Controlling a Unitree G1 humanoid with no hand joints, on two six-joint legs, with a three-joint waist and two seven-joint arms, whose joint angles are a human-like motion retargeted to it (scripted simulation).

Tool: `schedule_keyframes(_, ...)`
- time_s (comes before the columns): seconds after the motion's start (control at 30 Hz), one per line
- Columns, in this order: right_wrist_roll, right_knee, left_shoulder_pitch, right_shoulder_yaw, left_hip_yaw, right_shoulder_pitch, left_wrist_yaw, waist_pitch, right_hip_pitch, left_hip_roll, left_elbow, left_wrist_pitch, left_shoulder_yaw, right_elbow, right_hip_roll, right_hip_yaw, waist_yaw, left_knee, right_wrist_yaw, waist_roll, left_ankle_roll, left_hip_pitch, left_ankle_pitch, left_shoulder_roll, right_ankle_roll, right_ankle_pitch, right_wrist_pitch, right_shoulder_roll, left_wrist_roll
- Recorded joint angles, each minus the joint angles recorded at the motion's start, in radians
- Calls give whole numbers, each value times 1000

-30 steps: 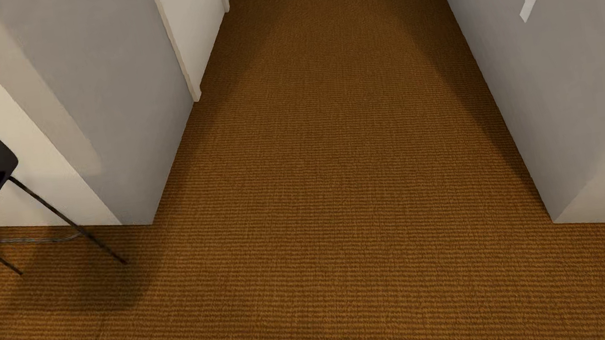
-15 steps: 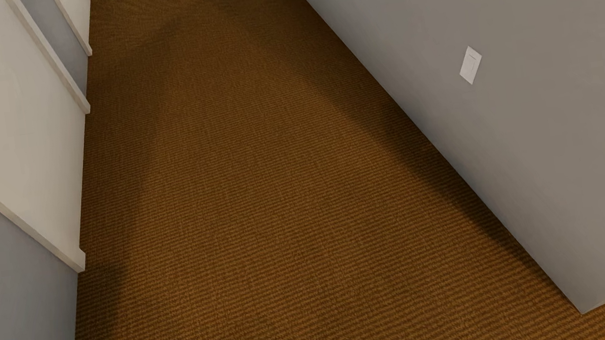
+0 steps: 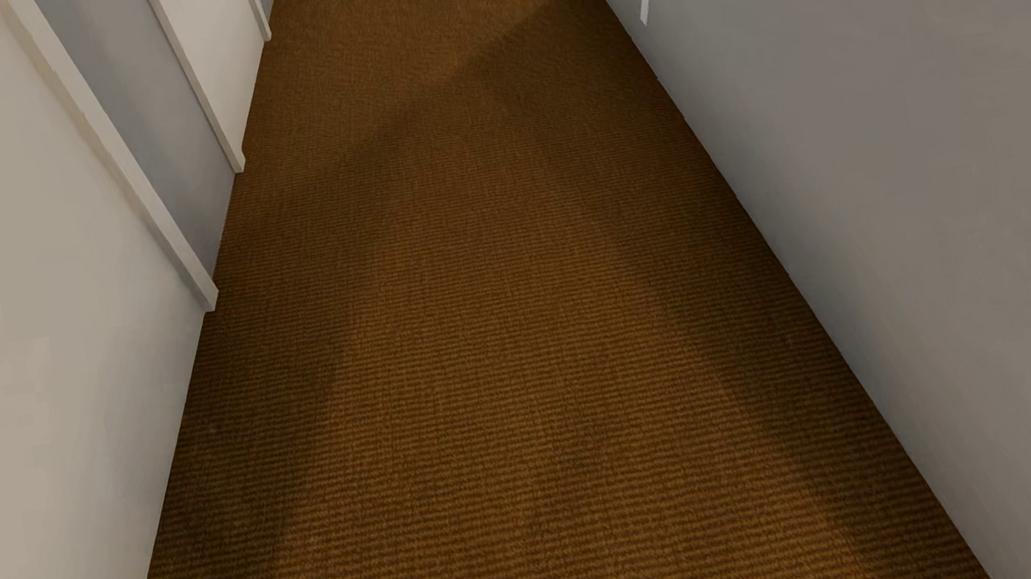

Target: Go around the corner

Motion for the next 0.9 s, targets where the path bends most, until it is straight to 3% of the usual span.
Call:
schedule_keyframes(0.03, 0, -17, 11, 4, 0, -49, 0, -6, 54, 14, 36, 0, -119, -50, -1, 0, 35, -168, 0, 8, 0, -29, -255, 18, 0, -33, 0, -16, 0)
schedule_keyframes(0.07, 0, -11, 44, -15, 0, -83, 0, -12, 106, 38, 46, 0, -153, -101, -14, 0, 76, -202, 0, 13, 0, -62, -524, 27, 0, -71, 0, -24, 0)
schedule_keyframes(0.1, 0, -5, 70, -41, 0, -112, 0, -10, 149, 74, 55, 0, -181, -128, -21, 0, 118, -190, 0, 19, 0, -99, -599, 35, 0, -94, 0, -27, 0)
schedule_keyframes(0.13, 0, 7, 90, -74, 0, -117, 0, 3, 212, 72, 81, 0, -205, -142, -44, 0, 143, -192, 0, 7, 0, -126, -501, 37, 0, -66, 0, -19, 0)
schedule_keyframes(0.17, 0, 61, 106, -98, 0, -107, 0, -6, 227, 53, 92, 0, -207, -138, -74, 0, 163, -146, 0, -5, 0, -160, -271, 39, 0, 26, 0, -10, 0)
schedule_keyframes(0.2, 0, 156, 121, -111, 0, -85, 0, -40, 198, 16, 119, 0, -188, -117, -104, 0, 155, -98, 0, -29, 0, -186, -33, 28, 0, 175, 0, 2, 0)
schedule_keyframes(0.23, 0, 316, 126, -101, 0, -62, 0, -44, 161, -47, 134, 0, -201, -70, -144, 0, 120, -19, 0, -65, 0, -171, 55, 25, 0, 353, 0, 18, 0)
schedule_keyframes(0.27, 0, 496, 111, -67, 0, -47, 0, -24, 103, -95, 131, 0, -211, -1, -151, 0, 75, 40, 0, -86, 0, -114, 34, 32, 0, 450, 0, 32, 0)
schedule_keyframes(0.33, 0, 826, 26, 28, 0, -41, 0, 9, -108, -152, 78, 0, -227, 135, -145, 0, 0, -6, 0, -83, 0, 84, -75, 37, 0, 217, 0, 40, 0)
schedule_keyframes(0.4, 0, 854, -47, 83, 0, 17, 0, 11, -290, -130, -47, 0, -143, 217, -95, 0, -125, -106, 0, -31, 0, 309, -222, 36, 0, 54, 0, 28, 0)
schedule_keyframes(0.47, 0, 591, -120, 112, 0, 88, 0, 8, -421, -79, -212, 0, -46, 261, -73, 0, -243, -196, 0, 9, 0, 491, -360, 52, 0, 42, 0, 10, 0)
schedule_keyframes(0.53, 0, 186, -207, 118, 0, 144, 0, -10, -475, -43, -332, 0, 58, 304, -91, 0, -327, -244, 0, 22, 0, 623, -469, 57, 0, 57, 0, -1, 0)
schedule_keyframes(0.57, 0, 7, -242, 120, 0, 160, 0, -28, -495, -39, -396, 0, 109, 322, -98, 0, -349, -248, 0, 16, 0, 658, -505, 67, 0, 124, 0, -2, 0)
schedule_keyframes(0.6, 0, -352, -272, 113, 0, 170, 0, -50, -532, -17, -445, 0, 155, 341, -108, 0, -368, -243, 0, 19, 0, 682, -529, 76, 0, 313, 0, 2, 0)
schedule_keyframes(0.63, 0, -394, -291, 110, 0, 180, 0, -60, -569, 7, -475, 0, 186, 360, -107, 0, -384, -223, 0, 21, 0, 711, -522, 82, 0, 328, 0, 5, 0)
schedule_keyframes(0.67, 0, -26, -286, 113, 0, 184, 0, -53, -599, 41, -502, 0, 209, 384, -91, 0, -400, -186, 0, 26, 0, 757, -485, 88, 0, 98, 0, 8, 0)
schedule_keyframes(0.7, 0, 73, -265, 114, 0, 180, 0, -65, -633, 67, -495, 0, 229, 408, -66, 0, -407, -113, 0, 39, 0, 765, -401, 80, 0, 40, 0, 9, 0)
schedule_keyframes(0.73, 0, 180, -236, 138, 0, 172, 0, -95, -676, 93, -465, 0, 236, 439, -49, 0, -402, 21, 0, 56, 0, 720, -283, 63, 0, 127, 0, 10, 0)
schedule_keyframes(0.77, 0, 279, -206, 156, 0, 161, 0, -67, -618, 146, -388, 0, 213, 467, 5, 0, -380, 183, 0, 89, 0, 708, -143, 41, 0, 117, 0, 9, 0)
schedule_keyframes(0.8, 0, 317, -195, 120, 0, 131, 0, -54, -581, 126, -314, 0, 162, 449, 29, 0, -347, 417, 0, 82, 0, 600, -25, 40, 0, 58, 0, 15, 0)
schedule_keyframes(0.83, 0, 300, -199, 123, 0, 106, 0, -35, -500, 127, -217, 0, 87, 405, 67, 0, -312, 618, 0, 85, 0, 499, -26, 33, 0, 29, 0, 22, 0)
schedule_keyframes(0.9, 0, 198, -142, 60, 0, 61, 0, -18, -321, 56, -67, 0, 60, 255, 85, 0, -189, 730, 0, 34, 0, 320, -93, 4, 0, 52, 0, 39, 0)
